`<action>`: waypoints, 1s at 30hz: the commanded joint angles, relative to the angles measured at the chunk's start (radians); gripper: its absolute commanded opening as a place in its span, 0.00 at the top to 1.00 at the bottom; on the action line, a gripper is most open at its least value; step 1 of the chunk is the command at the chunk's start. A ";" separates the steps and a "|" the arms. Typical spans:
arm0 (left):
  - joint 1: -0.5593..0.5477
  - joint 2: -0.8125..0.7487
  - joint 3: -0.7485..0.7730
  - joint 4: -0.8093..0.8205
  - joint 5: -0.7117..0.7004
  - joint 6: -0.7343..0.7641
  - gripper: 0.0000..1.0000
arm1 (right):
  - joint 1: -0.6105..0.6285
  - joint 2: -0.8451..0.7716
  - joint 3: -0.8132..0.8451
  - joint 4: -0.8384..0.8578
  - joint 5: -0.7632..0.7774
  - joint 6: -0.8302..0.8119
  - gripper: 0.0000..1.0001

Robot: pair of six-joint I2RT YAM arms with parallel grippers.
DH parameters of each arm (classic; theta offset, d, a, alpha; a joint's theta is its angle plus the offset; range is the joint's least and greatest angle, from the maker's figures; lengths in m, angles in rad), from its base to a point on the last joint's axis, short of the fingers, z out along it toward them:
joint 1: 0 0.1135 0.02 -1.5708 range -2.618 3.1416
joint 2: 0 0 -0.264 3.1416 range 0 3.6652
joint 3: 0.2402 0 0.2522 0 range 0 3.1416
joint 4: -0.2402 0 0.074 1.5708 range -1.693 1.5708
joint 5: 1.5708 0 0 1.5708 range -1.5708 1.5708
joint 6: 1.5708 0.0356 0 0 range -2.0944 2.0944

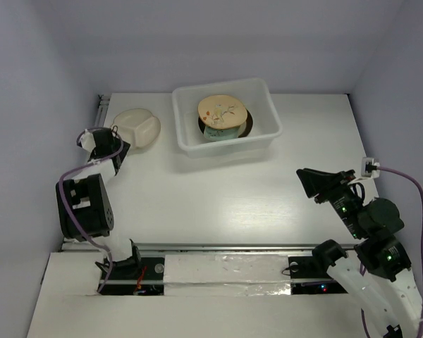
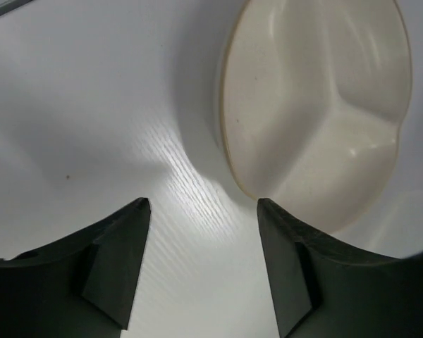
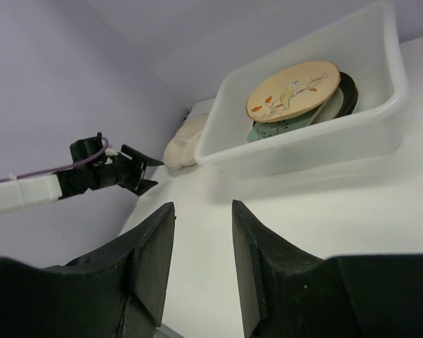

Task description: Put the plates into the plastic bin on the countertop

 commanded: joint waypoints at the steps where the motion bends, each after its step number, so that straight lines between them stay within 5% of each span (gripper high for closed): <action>1: 0.021 0.057 0.106 -0.001 0.031 0.000 0.40 | 0.000 0.005 -0.017 0.048 -0.037 -0.017 0.56; 10: 0.031 0.348 0.393 -0.193 -0.061 0.042 0.43 | 0.000 0.022 -0.051 0.078 -0.060 -0.012 0.56; 15: 0.022 0.448 0.468 -0.277 -0.114 0.056 0.66 | 0.000 0.030 -0.054 0.091 -0.063 -0.006 0.56; 19: 0.021 0.450 0.471 -0.280 -0.077 0.080 1.00 | 0.000 0.031 -0.051 0.101 -0.064 -0.003 0.56; 22: 0.041 0.392 0.403 -0.192 -0.016 0.080 1.00 | 0.000 0.031 -0.043 0.095 -0.072 -0.003 0.56; 30: 0.083 -0.061 0.080 0.137 0.227 0.001 1.00 | 0.000 0.011 -0.042 0.075 -0.060 -0.008 0.56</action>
